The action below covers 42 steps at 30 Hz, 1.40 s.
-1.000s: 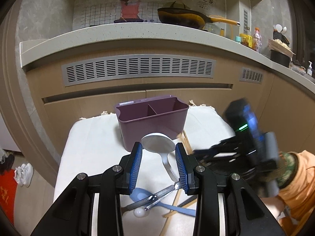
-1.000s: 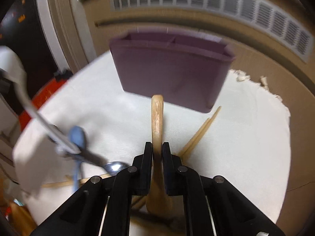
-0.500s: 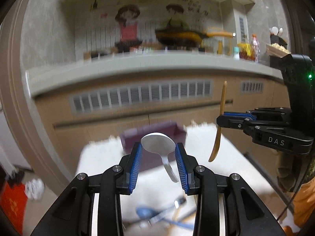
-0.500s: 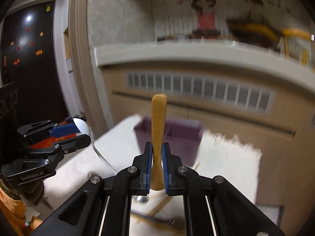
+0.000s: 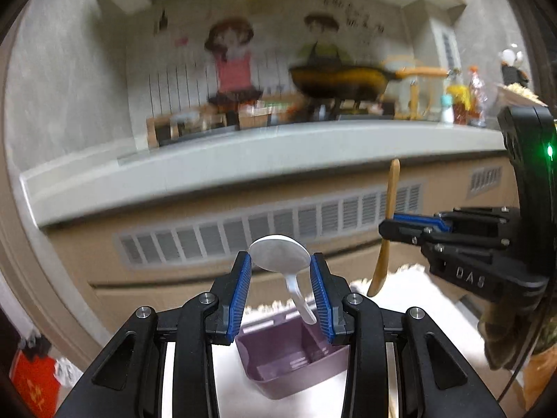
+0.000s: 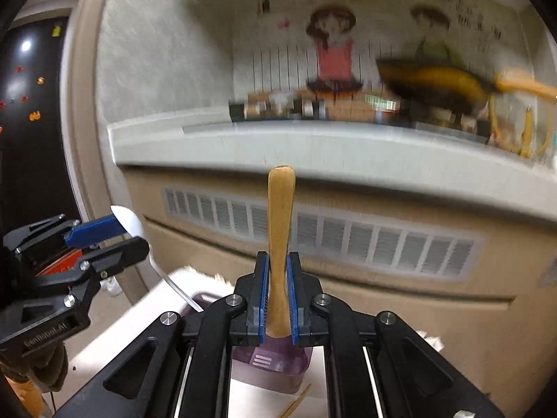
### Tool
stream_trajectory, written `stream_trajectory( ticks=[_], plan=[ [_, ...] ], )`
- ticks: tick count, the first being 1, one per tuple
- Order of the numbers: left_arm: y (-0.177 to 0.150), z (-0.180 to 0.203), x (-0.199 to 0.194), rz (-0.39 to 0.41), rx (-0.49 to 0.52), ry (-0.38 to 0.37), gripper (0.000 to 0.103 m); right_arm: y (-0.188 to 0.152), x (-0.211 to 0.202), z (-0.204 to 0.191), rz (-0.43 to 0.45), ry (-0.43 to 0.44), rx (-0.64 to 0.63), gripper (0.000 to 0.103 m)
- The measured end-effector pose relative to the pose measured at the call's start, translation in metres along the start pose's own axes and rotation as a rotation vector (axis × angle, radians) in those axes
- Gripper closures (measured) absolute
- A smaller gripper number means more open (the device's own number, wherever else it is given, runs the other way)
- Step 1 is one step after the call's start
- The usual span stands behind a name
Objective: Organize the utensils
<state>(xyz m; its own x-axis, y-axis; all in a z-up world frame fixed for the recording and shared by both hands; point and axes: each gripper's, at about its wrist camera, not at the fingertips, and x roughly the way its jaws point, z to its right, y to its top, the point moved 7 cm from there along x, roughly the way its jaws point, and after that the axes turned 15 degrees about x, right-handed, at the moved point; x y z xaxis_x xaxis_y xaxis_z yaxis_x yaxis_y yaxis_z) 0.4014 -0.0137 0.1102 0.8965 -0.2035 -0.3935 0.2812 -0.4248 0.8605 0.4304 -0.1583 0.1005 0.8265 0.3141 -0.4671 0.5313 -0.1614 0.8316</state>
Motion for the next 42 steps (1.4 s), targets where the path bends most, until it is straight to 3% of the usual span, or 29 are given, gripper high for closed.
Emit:
stream_trajectory(
  ticks=[3, 9, 10, 12, 14, 19, 23, 25, 30, 35, 37, 39, 42],
  plan=[
    [-0.027, 0.000, 0.040, -0.076, -0.051, -0.051, 0.067, -0.028, 0.041, 0.014, -0.092, -0.019, 0.014, 0.093],
    [-0.082, 0.012, 0.097, -0.215, -0.114, -0.129, 0.065, -0.076, 0.077, 0.020, -0.202, -0.029, -0.006, 0.093],
    [-0.089, 0.015, 0.099, -0.229, -0.124, -0.142, 0.060, -0.082, 0.081, 0.021, -0.221, -0.020, -0.012, 0.092],
    [-0.103, 0.018, 0.106, -0.256, -0.162, -0.177, 0.046, -0.091, 0.084, 0.023, -0.239, -0.021, -0.013, 0.075],
    [-0.109, 0.018, 0.105, -0.256, -0.174, -0.175, 0.044, -0.095, 0.081, 0.024, -0.222, -0.032, -0.018, 0.064],
    [-0.115, 0.003, 0.078, -0.227, -0.190, -0.123, 0.043, -0.101, 0.061, 0.018, -0.177, -0.075, -0.091, 0.056],
    [-0.133, -0.011, 0.040, -0.239, -0.190, -0.080, 0.037, -0.125, 0.038, -0.006, -0.194, -0.043, -0.187, 0.021],
    [-0.151, -0.017, 0.021, -0.260, -0.182, -0.051, 0.035, -0.145, 0.029, -0.021, -0.228, -0.010, -0.238, 0.016],
    [-0.204, -0.031, -0.026, -0.330, -0.226, 0.002, 0.035, -0.206, 0.020, -0.069, -0.392, 0.114, -0.335, 0.016],
    [-0.243, -0.032, -0.071, -0.359, -0.248, 0.016, 0.033, -0.250, 0.006, -0.102, -0.492, 0.193, -0.417, 0.016],
    [-0.253, -0.029, -0.085, -0.359, -0.247, 0.013, 0.030, -0.266, -0.001, -0.110, -0.530, 0.202, -0.448, 0.027],
    [-0.262, -0.026, -0.096, -0.359, -0.245, 0.001, 0.029, -0.279, -0.004, -0.110, -0.583, 0.205, -0.457, 0.064],
    [-0.272, -0.020, -0.103, -0.360, -0.245, -0.009, 0.029, -0.284, 0.000, -0.112, -0.600, 0.170, -0.453, 0.071]
  ],
)
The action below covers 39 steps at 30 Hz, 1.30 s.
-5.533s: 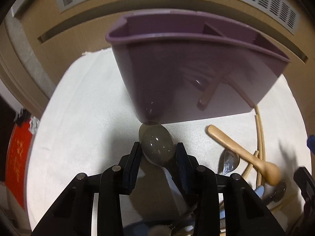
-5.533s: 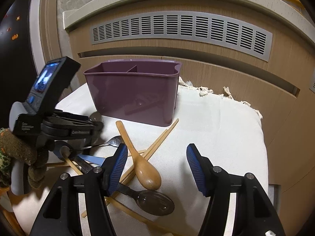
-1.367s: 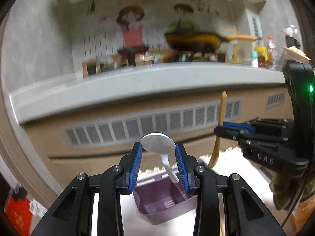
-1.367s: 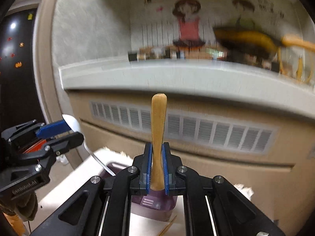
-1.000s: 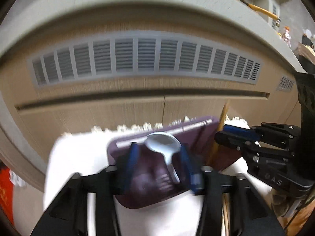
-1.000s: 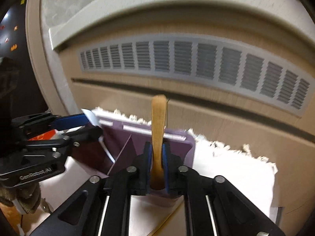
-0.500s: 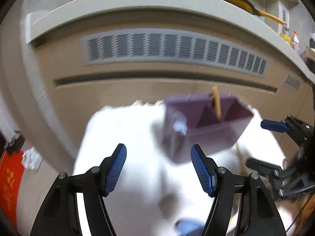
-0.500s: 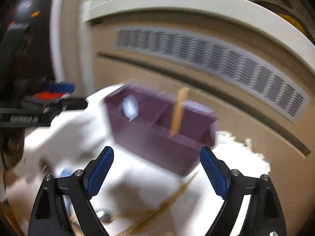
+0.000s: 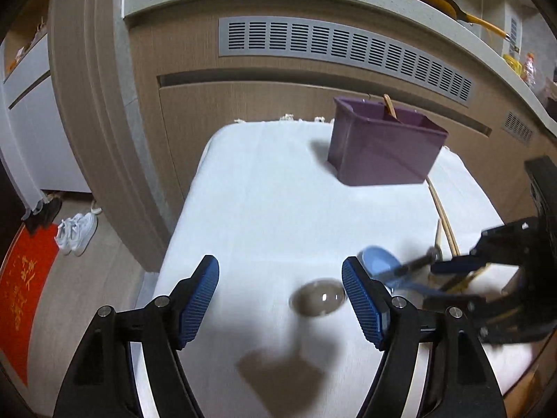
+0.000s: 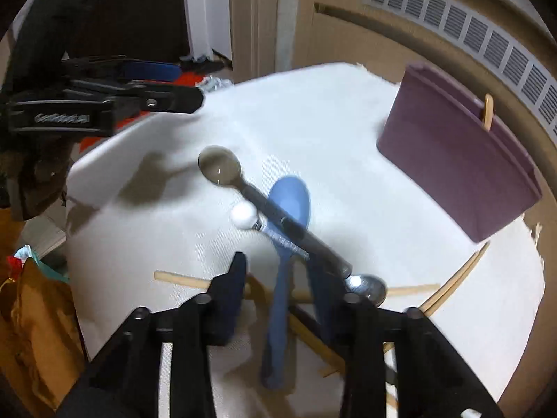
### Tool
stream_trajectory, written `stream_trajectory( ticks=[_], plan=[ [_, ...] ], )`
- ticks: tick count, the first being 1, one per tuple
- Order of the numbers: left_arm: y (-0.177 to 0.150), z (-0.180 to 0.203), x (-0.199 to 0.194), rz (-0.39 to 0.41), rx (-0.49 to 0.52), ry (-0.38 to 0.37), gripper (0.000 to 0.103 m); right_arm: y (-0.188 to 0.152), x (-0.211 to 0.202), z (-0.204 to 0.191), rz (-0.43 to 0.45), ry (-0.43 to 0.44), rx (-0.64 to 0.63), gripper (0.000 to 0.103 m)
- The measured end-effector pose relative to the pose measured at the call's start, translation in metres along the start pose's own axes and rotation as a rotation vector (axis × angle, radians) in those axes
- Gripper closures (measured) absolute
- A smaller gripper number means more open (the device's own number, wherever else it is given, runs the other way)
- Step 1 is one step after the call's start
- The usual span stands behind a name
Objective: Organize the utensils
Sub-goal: 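Grasp the blue plastic spoon with the right gripper while the left gripper approaches the dark spoon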
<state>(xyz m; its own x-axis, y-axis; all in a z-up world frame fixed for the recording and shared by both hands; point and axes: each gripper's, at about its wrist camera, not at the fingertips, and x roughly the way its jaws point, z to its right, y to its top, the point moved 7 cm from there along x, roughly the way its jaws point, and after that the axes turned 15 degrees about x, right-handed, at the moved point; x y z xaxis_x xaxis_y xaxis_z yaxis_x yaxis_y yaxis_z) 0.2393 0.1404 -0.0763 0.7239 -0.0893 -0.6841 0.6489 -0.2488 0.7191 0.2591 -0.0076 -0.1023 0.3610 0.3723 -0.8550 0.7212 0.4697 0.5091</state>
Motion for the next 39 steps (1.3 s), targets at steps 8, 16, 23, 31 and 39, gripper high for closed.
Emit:
stream_trajectory(
  ticks=[8, 16, 23, 31, 39],
  plan=[
    [-0.015, 0.006, 0.005, -0.033, -0.017, -0.047, 0.029, 0.032, 0.020, -0.024, 0.013, 0.048, -0.051, 0.071],
    [-0.028, -0.007, -0.002, -0.059, -0.006, -0.009, 0.027, 0.052, 0.058, -0.062, -0.058, 0.151, -0.141, 0.063],
    [-0.034, -0.013, 0.003, -0.080, -0.034, -0.003, 0.027, 0.053, 0.074, -0.071, -0.080, 0.128, -0.145, 0.064],
    [-0.027, 0.011, 0.007, -0.092, -0.008, -0.063, 0.027, 0.050, 0.029, -0.002, -0.022, 0.050, 0.036, 0.094],
    [-0.014, 0.054, 0.018, -0.123, 0.077, -0.105, 0.027, 0.026, 0.004, 0.047, 0.002, 0.041, 0.134, 0.093]
  ],
)
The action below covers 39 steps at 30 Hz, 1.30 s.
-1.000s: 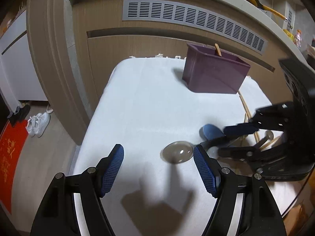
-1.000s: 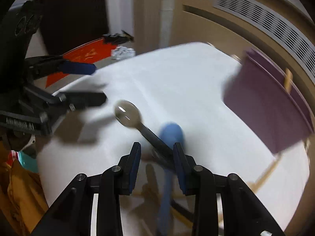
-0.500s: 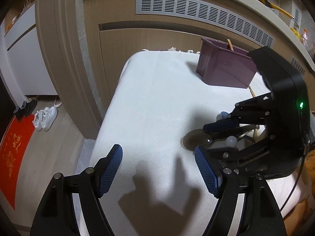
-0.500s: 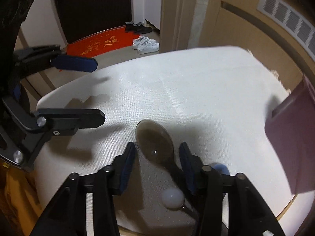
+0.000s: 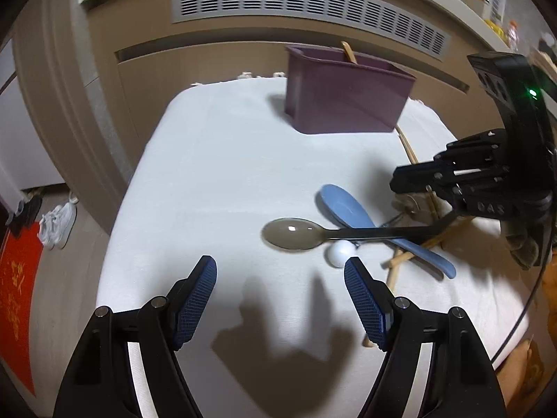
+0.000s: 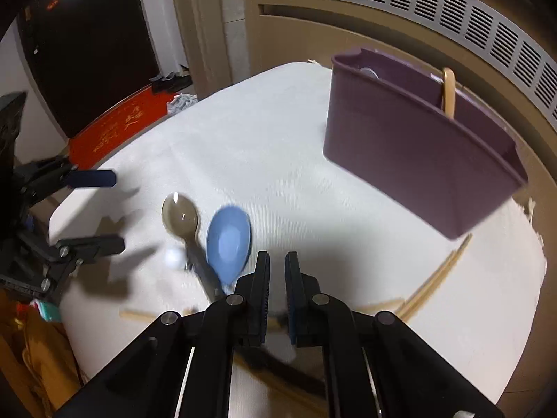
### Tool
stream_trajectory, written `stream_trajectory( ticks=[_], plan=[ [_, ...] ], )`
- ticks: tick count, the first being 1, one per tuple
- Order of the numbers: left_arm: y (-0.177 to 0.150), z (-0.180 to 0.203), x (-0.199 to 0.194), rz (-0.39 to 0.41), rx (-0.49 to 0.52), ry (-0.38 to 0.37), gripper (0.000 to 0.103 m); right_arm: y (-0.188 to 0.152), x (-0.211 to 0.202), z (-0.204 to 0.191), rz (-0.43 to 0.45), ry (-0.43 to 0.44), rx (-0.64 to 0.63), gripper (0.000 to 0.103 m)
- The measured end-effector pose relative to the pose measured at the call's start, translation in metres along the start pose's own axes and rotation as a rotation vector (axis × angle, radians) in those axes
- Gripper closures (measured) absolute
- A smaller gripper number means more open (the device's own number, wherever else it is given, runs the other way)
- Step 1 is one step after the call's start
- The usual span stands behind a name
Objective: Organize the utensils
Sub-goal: 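Grasp the blue plastic spoon with the right gripper while the left gripper approaches the dark spoon, then grasp the dark grey spoon with the left gripper and lift it while the right gripper holds the blue spoon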
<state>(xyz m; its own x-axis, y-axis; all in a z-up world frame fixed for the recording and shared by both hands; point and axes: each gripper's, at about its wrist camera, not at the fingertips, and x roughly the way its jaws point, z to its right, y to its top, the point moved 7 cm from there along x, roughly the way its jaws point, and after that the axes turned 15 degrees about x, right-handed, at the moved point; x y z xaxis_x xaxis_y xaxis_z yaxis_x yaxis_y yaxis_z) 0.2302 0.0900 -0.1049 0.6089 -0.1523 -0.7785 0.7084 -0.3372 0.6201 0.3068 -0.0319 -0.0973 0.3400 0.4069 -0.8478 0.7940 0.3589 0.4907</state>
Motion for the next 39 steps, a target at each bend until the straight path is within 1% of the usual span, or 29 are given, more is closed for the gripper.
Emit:
stream_trajectory(
  ticks=[1, 2, 4, 5, 6, 7, 9, 11, 14, 15, 16, 18, 21, 24, 25, 28, 30, 34, 37, 39],
  plan=[
    [0.000, 0.000, 0.001, -0.007, -0.001, 0.007, 0.027, -0.004, 0.001, -0.005, -0.001, 0.012, -0.008, 0.092],
    [0.000, -0.001, 0.002, -0.014, -0.008, 0.015, 0.027, -0.004, 0.003, -0.009, -0.003, 0.019, -0.013, 0.088],
    [-0.001, -0.004, 0.002, -0.022, -0.025, 0.026, 0.027, -0.005, 0.009, -0.018, -0.009, 0.033, -0.009, 0.075],
    [-0.002, -0.008, 0.001, -0.024, -0.040, 0.033, 0.027, -0.003, 0.014, -0.022, -0.011, 0.037, 0.003, 0.063],
    [-0.002, -0.010, 0.001, -0.024, -0.049, 0.037, 0.027, -0.005, 0.011, -0.024, -0.009, 0.034, 0.013, 0.056],
    [-0.004, -0.012, 0.000, -0.024, -0.053, 0.039, 0.027, -0.002, 0.018, -0.028, -0.008, 0.027, 0.028, 0.055],
    [-0.007, -0.016, -0.002, -0.021, -0.063, 0.042, 0.026, 0.001, 0.023, -0.028, -0.017, 0.027, 0.044, 0.055],
    [-0.011, -0.021, -0.003, -0.020, -0.074, 0.040, 0.026, 0.007, 0.034, -0.029, -0.025, 0.010, 0.064, 0.055],
    [-0.018, -0.026, 0.000, -0.028, -0.099, 0.028, 0.026, 0.014, 0.040, -0.027, -0.034, -0.018, 0.077, 0.055],
    [-0.019, -0.026, 0.001, -0.030, -0.104, 0.024, 0.026, 0.012, 0.042, -0.028, -0.051, -0.029, 0.065, 0.068],
    [-0.020, -0.027, 0.003, -0.033, -0.109, 0.018, 0.026, 0.011, 0.043, -0.030, -0.064, -0.030, 0.054, 0.070],
    [-0.021, -0.026, 0.005, -0.035, -0.111, 0.008, 0.026, 0.007, 0.036, -0.025, -0.063, -0.019, 0.058, 0.071],
    [-0.021, -0.022, 0.007, -0.040, -0.110, -0.008, 0.026, 0.008, 0.025, -0.006, -0.034, -0.043, 0.092, 0.071],
    [-0.018, -0.014, 0.010, -0.046, -0.102, -0.029, 0.026, 0.011, 0.006, 0.032, 0.015, -0.105, 0.159, 0.071],
    [-0.016, -0.011, 0.011, -0.047, -0.100, -0.039, 0.026, 0.011, -0.001, 0.047, 0.038, -0.140, 0.180, 0.071],
    [-0.008, 0.006, 0.014, -0.055, -0.097, -0.111, 0.026, 0.007, -0.017, 0.079, 0.088, -0.221, 0.214, 0.071],
    [-0.004, 0.017, 0.017, -0.066, -0.102, -0.161, 0.026, 0.000, -0.024, 0.092, 0.099, -0.225, 0.241, 0.071],
    [0.006, 0.035, 0.027, -0.104, -0.129, -0.253, 0.026, -0.014, -0.030, 0.101, 0.114, -0.219, 0.264, 0.071],
    [0.012, 0.041, 0.037, -0.138, -0.146, -0.273, 0.026, -0.021, -0.030, 0.105, 0.123, -0.203, 0.274, 0.071],
    [0.019, 0.041, 0.048, -0.161, -0.164, -0.258, 0.026, -0.023, -0.026, 0.106, 0.131, -0.190, 0.286, 0.071]
  ],
)
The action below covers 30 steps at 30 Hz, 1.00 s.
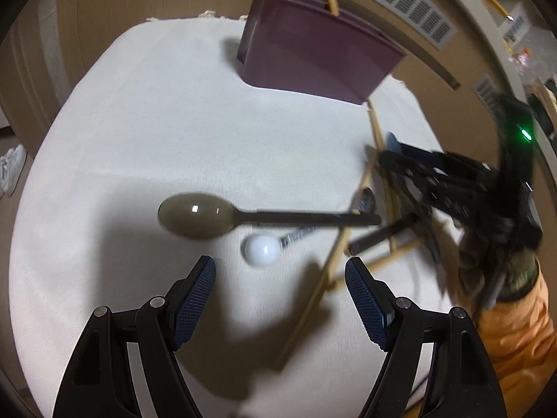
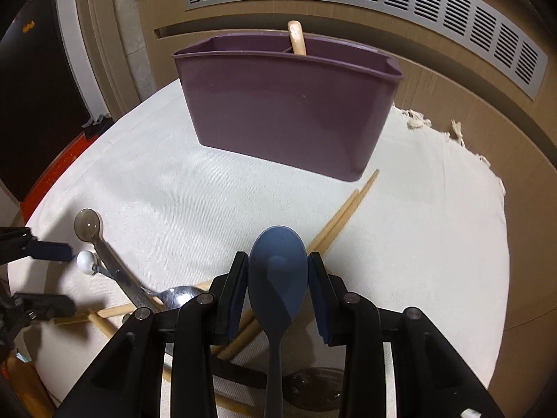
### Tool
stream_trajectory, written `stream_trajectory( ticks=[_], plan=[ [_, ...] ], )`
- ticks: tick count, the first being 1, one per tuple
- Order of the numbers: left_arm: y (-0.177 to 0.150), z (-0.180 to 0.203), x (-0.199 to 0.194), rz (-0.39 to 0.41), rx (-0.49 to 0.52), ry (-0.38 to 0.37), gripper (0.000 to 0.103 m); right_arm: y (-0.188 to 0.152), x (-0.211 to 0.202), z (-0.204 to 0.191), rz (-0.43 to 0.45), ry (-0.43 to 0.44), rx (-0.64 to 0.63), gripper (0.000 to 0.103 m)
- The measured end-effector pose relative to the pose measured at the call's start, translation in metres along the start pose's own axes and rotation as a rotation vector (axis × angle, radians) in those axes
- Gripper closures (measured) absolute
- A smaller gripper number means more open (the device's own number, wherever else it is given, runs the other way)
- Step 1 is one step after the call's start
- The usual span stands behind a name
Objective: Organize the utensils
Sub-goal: 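Grasp the dark grey spoon with the left gripper and lift it while the right gripper holds the blue spoon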
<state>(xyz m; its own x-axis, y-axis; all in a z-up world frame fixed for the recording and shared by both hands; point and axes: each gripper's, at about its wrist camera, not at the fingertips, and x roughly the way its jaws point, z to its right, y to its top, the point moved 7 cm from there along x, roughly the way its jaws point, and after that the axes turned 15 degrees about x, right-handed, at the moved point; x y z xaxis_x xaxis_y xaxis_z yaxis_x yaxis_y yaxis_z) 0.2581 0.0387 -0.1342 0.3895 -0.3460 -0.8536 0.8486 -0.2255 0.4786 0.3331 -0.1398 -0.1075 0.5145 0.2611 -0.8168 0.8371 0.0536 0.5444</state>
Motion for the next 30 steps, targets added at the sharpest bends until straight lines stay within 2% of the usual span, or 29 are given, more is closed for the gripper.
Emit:
stream_trajectory(
  ticks=[7, 14, 15, 18, 21, 26, 30],
  plan=[
    [0.040, -0.014, 0.023, 0.015, -0.050, 0.107, 0.026, -0.008, 0.003, 0.002, 0.020, 0.026, 0.027, 0.071],
    [0.080, -0.028, 0.047, 0.026, -0.051, 0.264, 0.027, -0.010, 0.001, 0.001, 0.039, 0.036, 0.026, 0.070],
    [0.083, -0.029, 0.051, 0.027, -0.040, 0.288, 0.028, -0.010, 0.000, 0.001, 0.044, 0.035, 0.023, 0.070],
    [0.092, -0.032, 0.057, 0.035, 0.021, 0.377, 0.040, -0.010, -0.002, 0.001, 0.057, 0.030, 0.019, 0.070],
    [0.092, -0.028, 0.054, 0.060, 0.066, 0.363, 0.062, -0.009, -0.004, 0.002, 0.070, 0.028, 0.022, 0.070],
    [0.080, -0.020, 0.042, 0.105, 0.097, 0.323, 0.068, -0.010, -0.004, 0.003, 0.062, 0.061, 0.039, 0.070],
    [0.070, -0.004, 0.014, 0.182, 0.163, 0.337, 0.068, -0.010, -0.008, 0.001, 0.055, 0.100, 0.043, 0.071]
  ],
)
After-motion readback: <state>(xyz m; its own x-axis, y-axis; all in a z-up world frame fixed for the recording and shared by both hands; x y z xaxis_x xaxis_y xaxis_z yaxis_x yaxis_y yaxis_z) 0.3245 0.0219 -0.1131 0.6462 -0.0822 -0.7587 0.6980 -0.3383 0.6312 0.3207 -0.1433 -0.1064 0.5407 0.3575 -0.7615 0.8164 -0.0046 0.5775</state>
